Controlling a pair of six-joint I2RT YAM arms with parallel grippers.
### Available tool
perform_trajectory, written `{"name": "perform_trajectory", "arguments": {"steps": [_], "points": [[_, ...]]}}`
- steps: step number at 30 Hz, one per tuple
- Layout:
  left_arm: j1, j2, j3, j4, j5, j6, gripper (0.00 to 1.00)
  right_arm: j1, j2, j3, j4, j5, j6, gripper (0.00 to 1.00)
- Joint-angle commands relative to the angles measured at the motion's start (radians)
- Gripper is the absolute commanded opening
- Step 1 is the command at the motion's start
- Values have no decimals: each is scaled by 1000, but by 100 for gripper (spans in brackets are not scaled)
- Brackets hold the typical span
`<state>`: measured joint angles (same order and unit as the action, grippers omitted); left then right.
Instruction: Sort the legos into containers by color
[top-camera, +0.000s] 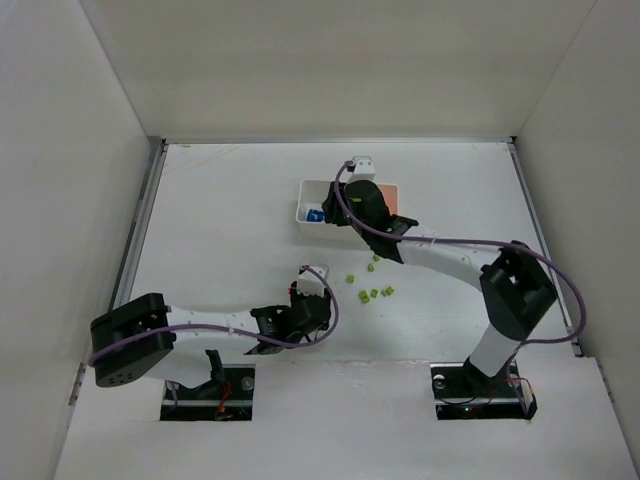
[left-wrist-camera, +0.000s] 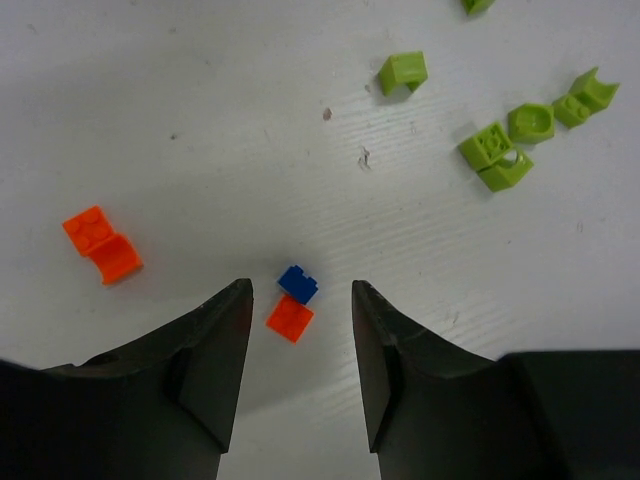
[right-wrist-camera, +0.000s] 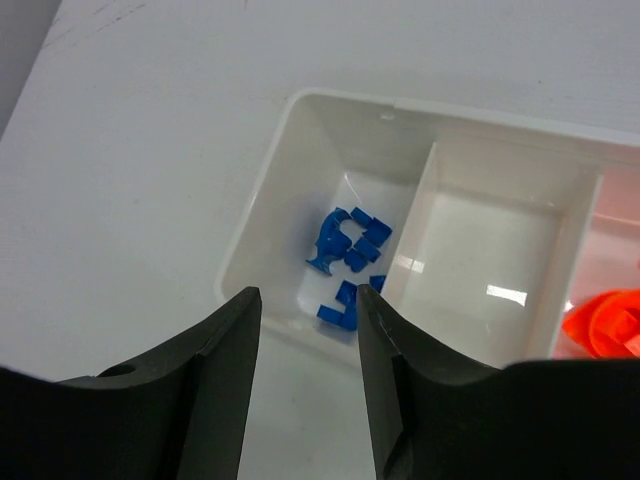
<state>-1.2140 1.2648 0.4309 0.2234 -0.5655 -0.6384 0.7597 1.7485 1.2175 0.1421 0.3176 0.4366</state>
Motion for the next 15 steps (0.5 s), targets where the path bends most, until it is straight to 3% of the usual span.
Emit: {"name": "perform_trajectory", "arguments": {"steps": [1, 9, 15], "points": [[-14, 36, 22, 31, 7, 19, 41, 3, -101, -100, 74, 29, 4, 49], [21, 62, 23, 17, 3, 3, 39, 3, -271, -329, 105, 40, 28, 48], [18, 108, 52, 19, 26, 22, 38, 3, -311, -386, 113, 40, 39, 48]]}}
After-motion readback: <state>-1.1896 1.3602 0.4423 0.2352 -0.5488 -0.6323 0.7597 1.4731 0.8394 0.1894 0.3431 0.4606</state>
